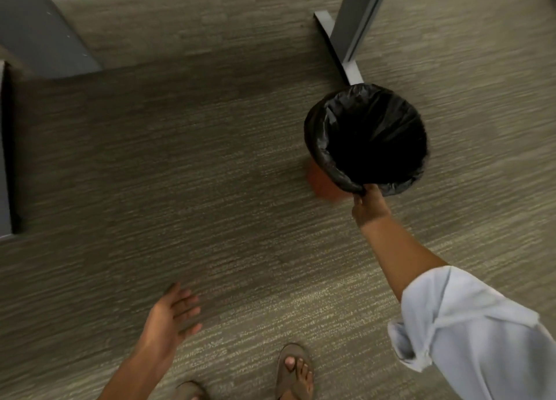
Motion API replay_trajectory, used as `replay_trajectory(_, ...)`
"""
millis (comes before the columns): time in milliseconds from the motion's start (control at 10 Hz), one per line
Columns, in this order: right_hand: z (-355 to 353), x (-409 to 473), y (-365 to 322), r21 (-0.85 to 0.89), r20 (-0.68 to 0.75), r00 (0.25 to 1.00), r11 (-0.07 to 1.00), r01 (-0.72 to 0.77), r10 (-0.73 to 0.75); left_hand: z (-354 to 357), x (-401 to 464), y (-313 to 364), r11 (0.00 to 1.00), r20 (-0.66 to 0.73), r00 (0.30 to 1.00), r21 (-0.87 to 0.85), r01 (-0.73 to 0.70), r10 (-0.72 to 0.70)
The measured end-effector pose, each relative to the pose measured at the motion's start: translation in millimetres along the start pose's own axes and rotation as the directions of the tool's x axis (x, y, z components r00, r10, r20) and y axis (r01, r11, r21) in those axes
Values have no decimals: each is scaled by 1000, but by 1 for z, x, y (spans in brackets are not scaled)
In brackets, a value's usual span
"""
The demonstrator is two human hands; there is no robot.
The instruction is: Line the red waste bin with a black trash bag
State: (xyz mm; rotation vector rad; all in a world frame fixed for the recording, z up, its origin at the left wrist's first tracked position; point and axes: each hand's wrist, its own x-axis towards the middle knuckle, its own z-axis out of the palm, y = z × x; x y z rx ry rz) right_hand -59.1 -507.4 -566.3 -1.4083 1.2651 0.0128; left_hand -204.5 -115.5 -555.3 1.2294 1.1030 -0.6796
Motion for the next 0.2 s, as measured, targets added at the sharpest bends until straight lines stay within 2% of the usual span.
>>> replay_trajectory(100,10,-1,9,134,99,993,988,-80,67,-13,3,-1,1000,1,1000,-15,-9,9)
replay_trajectory(200,16,0,7,716,288,905,557,-420,312,-18,-1,-6,1000,2,1000,-10,-15,15)
